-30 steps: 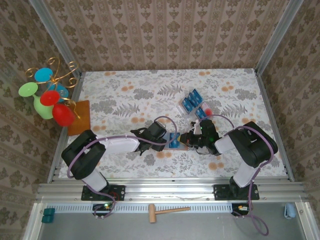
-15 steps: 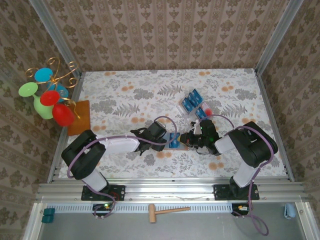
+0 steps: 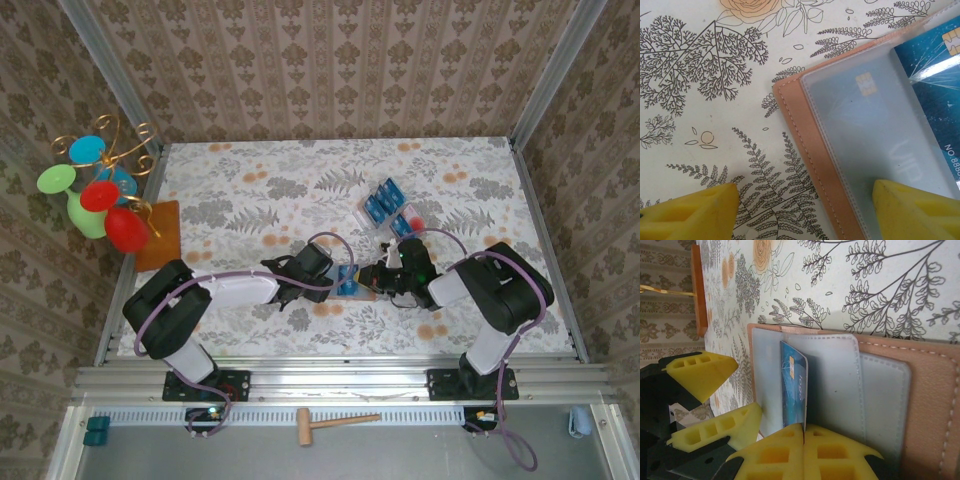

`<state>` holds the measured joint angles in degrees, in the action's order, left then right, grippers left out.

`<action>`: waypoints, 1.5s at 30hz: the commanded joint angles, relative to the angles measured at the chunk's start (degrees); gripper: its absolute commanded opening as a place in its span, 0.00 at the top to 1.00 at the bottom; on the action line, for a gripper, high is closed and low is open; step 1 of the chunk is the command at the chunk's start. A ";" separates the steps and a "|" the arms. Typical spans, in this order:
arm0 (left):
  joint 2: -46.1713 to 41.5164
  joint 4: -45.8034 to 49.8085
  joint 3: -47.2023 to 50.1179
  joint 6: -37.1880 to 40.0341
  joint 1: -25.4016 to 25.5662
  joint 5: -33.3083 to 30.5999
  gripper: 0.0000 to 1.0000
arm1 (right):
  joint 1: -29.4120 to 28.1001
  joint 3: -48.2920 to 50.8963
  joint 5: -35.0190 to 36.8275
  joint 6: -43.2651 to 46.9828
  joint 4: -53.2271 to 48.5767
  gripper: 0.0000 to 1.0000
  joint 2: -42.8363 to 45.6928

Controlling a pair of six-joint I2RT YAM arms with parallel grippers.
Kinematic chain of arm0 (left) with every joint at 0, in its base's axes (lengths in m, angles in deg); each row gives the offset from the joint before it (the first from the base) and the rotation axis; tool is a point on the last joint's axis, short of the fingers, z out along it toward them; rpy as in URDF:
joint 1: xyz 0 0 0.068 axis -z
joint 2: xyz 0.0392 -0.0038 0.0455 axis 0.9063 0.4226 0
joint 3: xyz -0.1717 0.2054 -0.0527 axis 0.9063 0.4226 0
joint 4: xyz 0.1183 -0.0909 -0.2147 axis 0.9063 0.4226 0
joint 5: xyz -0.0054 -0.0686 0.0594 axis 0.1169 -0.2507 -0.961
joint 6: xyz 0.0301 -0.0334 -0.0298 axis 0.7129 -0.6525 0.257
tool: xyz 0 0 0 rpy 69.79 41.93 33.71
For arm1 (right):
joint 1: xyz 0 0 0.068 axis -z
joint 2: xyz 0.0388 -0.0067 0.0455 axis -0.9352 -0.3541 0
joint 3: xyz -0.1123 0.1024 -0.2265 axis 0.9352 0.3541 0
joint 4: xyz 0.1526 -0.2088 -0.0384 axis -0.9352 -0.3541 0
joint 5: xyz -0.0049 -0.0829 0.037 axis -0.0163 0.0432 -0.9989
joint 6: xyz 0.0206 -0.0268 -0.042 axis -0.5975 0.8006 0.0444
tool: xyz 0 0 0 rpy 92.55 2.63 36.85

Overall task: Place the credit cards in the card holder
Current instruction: Insert the credit card into the card slot.

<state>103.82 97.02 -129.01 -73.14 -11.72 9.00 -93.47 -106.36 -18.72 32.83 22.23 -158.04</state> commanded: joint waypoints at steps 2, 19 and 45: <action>1.04 1.28 0.91 -0.65 0.47 -0.54 0.28 | -0.80 -0.32 4.67 0.63 -3.81 1.00 -2.39; 0.93 1.62 0.62 -0.54 0.42 -0.67 0.27 | -3.30 -1.46 4.97 0.44 -4.81 1.00 -3.42; -6.37 0.91 3.18 -2.39 -3.62 1.05 0.27 | -2.95 -14.40 12.54 14.59 -44.96 0.53 13.73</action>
<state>100.23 96.80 -126.65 -74.58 -14.06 9.51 -96.53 -117.51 -9.58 43.52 -13.99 -145.61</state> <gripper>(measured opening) 0.725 0.486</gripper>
